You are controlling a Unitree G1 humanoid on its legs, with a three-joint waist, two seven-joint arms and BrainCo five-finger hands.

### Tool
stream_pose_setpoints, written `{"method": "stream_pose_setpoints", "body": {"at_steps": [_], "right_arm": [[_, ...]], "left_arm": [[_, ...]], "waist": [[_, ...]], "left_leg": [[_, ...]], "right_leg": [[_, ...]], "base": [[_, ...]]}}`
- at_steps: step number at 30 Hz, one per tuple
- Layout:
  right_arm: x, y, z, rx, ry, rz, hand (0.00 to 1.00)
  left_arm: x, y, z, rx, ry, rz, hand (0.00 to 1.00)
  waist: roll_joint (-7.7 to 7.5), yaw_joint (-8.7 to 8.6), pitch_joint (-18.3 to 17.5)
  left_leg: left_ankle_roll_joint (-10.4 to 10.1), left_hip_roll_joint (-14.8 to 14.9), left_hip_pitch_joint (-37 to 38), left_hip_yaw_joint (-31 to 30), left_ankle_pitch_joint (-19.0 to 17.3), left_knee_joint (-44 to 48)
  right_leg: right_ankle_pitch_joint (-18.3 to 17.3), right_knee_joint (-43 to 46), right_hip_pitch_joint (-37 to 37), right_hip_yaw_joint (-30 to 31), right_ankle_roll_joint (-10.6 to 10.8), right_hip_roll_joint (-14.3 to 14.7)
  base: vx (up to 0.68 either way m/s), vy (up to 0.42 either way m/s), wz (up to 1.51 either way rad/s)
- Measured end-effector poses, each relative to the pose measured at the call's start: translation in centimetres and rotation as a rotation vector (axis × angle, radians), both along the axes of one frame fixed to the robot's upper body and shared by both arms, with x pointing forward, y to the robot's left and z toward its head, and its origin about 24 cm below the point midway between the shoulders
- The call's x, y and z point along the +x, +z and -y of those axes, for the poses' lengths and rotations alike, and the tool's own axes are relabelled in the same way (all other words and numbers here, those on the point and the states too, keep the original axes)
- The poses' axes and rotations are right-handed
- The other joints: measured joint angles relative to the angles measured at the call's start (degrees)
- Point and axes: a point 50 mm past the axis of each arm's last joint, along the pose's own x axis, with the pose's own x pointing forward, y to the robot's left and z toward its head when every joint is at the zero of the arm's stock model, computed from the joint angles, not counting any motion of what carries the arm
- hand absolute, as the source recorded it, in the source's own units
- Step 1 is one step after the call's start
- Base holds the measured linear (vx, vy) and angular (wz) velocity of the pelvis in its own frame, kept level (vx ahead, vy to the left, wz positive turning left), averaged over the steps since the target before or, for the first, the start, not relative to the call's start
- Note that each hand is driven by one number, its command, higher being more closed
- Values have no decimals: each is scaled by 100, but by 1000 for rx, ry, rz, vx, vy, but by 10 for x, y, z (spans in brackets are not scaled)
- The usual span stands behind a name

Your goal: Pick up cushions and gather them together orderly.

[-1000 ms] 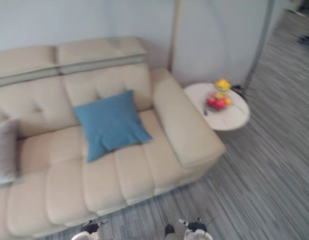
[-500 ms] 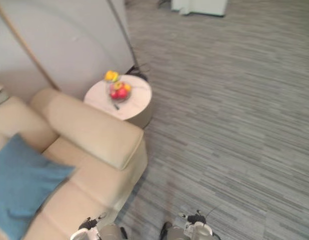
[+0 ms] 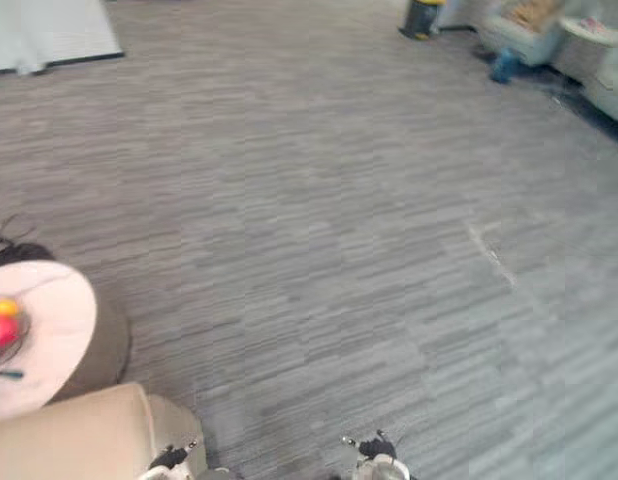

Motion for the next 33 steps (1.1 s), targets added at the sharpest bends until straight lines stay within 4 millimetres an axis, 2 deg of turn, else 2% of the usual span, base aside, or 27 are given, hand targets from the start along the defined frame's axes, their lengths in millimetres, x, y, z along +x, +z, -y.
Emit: {"method": "stream_pose_setpoints", "body": {"at_steps": [2, 5, 6, 7, 8, 9, 10, 11, 12, 13, 14, 15, 16, 17, 19, 21, 22, 23, 24, 25, 26, 28, 29, 30, 31, 32, 33], "right_arm": [[-4, -1, 13, -27, -7, -29, 0], [-24, -4, 23, -37, -67, -79, 0], [-29, -5, 23, -36, -74, -85, 0], [-30, -5, 23, -36, -72, -88, 0], [-26, -5, 21, -30, -74, -78, 0], [-22, -3, 21, -31, -80, -62, 0], [-20, -3, 21, -30, -89, -55, 0], [-20, -2, 21, -28, -95, -52, 0], [-17, -2, 19, -25, -98, -46, 0], [-15, -2, 17, -17, -102, -41, 0], [-15, -2, 16, -15, -102, -39, 0], [-11, -1, 14, -15, -99, -21, 0], [-10, -1, 9, -4, -94, -20, 0], [-8, -1, -3, 22, -81, -9, 0], [-2, -1, -9, 38, -78, 3, 0], [-2, 0, -8, 35, -77, 5, 0], [1, 0, -8, 36, -68, 14, 0], [5, 1, -10, 39, -52, 26, 0], [6, 2, -10, 41, -48, 27, 0], [7, 2, -9, 39, -47, 28, 0], [12, 5, -5, 21, -47, 57, 0], [15, 6, 0, 9, -44, 63, 0], [15, 7, 2, 4, -44, 64, 0], [14, 7, 7, -10, -43, 60, 0], [13, 7, 9, -13, -44, 54, 0], [4, 4, 22, -39, -47, 12, 0], [4, 4, 25, -48, -47, 5, 0]], "left_arm": [[4, -1, 11, -23, -28, 0, 0], [1, -1, 10, -15, -36, -8, 0], [4, 0, 10, -12, -32, 6, 0], [5, 1, 10, -12, -28, 14, 0], [9, 3, 7, -4, -21, 34, 0], [15, 5, 5, 1, -18, 60, 0], [18, 7, 4, 5, -20, 72, 0], [20, 8, 4, 8, -19, 83, 0], [23, 10, 3, 15, -20, 101, 0], [24, 11, 2, 21, -22, 109, 0], [25, 11, 2, 22, -17, 116, 0], [24, 11, 5, 14, 5, 116, 0], [24, 11, 3, 23, 3, 115, 0], [27, 13, -4, 48, -3, 122, 0], [29, 14, -7, 62, -10, 123, 0], [24, 12, -7, 53, 17, 107, 0], [20, 11, -6, 49, 15, 97, 0], [16, 10, -5, 48, 2, 78, 0], [16, 9, -3, 47, -25, 68, 0], [16, 9, -2, 47, -41, 64, 0], [16, 8, 1, 46, -66, 59, 0], [15, 7, 3, 44, -91, 52, 0], [15, 7, 3, 44, -93, 48, 0], [14, 7, 2, 51, -109, 41, 0], [14, 7, 0, 58, -116, 39, 0], [13, 6, 0, 55, -115, 28, 0], [11, 5, 2, 50, -120, 23, 0]], "waist": [[144, -53, 68], [109, -150, 103], [138, -165, 123], [152, -179, 143], [151, -126, 293], [113, -36, 364], [95, -3, 382], [74, 19, 397], [25, 62, 429], [8, 66, 470], [14, 67, 473], [22, 153, 467], [-24, 185, 438], [-225, 159, 343], [-409, 164, 285], [-392, 252, 293], [-317, 364, 287], [-226, 334, 339], [-154, 275, 383], [-132, 245, 388], [-47, 133, 408], [-57, 70, 419], [-73, 26, 428], [-116, -31, 439], [-159, -39, 442], [-75, -34, 499], [19, -26, 459]], "left_leg": [[-96, 9, 57, 138, 61, 171], [-226, 169, -20, 77, 223, 1363], [-116, 497, -311, -59, 292, 2474], [25, 610, -441, -157, 385, 2868], [553, 802, -915, -537, 949, 3983], [452, 766, -1400, -1019, 455, 4723], [386, 678, -1656, -1211, 30, 4727], [296, 573, -1823, -1319, -157, 4527], [193, 353, -2027, -1456, -291, 3680], [171, 143, -2054, -1600, -232, 2561], [132, 72, -2048, -1713, -142, 2008], [71, -90, -1919, -1941, 401, 1296], [45, -143, -1852, -1848, 329, 1269], [105, -272, -1840, -1684, 166, 1165], [187, -407, -1801, -1580, -84, 1231], [206, -437, -1433, -1273, -342, 1208], [244, -408, -1005, -951, -456, 1088], [318, -366, -529, -676, -507, 956], [337, -328, -269, -679, -518, 896], [337, -308, -147, -686, -518, 847], [333, -230, 136, -652, -516, 677], [326, -58, 521, -623, -511, 444], [326, 13, 644, -632, -511, 356], [325, 14, 775, -732, -511, 298], [322, -31, 824, -767, -511, 288], [207, -69, 1061, -1114, -489, 178], [200, -22, 1031, -1291, -467, 146]], "right_leg": [[142, -231, 79, 14, -64, 53], [160, -528, 481, 310, 21, 95], [101, -711, 695, 434, 108, 266], [83, -762, 765, 482, 132, 321], [36, -902, 1055, 647, 107, 411], [-219, -922, 1169, 922, 117, 400], [-259, -914, 1198, 1023, 146, 391], [-268, -918, 1215, 1119, 141, 386], [-301, -900, 1243, 1254, 182, 328], [-399, -834, 1261, 1418, 319, 277], [-467, -782, 1281, 1520, 402, 258], [-627, -641, 1299, 1926, 616, 235], [-630, -654, 1304, 2051, 649, 187], [-593, -749, 1283, 2343, 646, 104], [-576, -576, 1188, 2588, 640, 32], [-535, -22, 1063, 2908, 678, -117], [-458, 928, 726, 3199, 857, -241], [-89, 2266, 227, 3239, 1575, -416], [41, 2937, -30, 3104, 1708, -494], [33, 3206, -143, 2967, 1670, -521], [-93, 3539, -417, 2409, 1300, -634], [-476, 3124, -849, 1428, 531, -657], [-484, 2653, -1040, 1171, 387, -578], [-198, 1615, -1278, 1164, 276, -389], [45, 1182, -1309, 1236, 238, -348], [804, 580, -1237, 1464, -192, -84], [805, 523, -1234, 1548, -203, 35]], "base": [[183, -29, -80], [176, -58, -71], [106, -78, -52], [154, -58, -73], [133, 55, -85], [138, 89, -91], [96, 92, -72], [140, 95, -65], [216, 164, -73], [223, 195, -75], [398, 369, -109], [300, 280, -97], [407, 281, -98], [246, 74, -37], [463, 126, -34], [433, 135, -72], [379, 112, -115], [531, 108, -115], [371, 28, -64], [294, -9, -27], [306, -25, -21], [457, -102, -33], [511, -219, -25], [428, -230, -9], [560, -281, -23], [388, -182, -38], [449, -202, -58]]}}
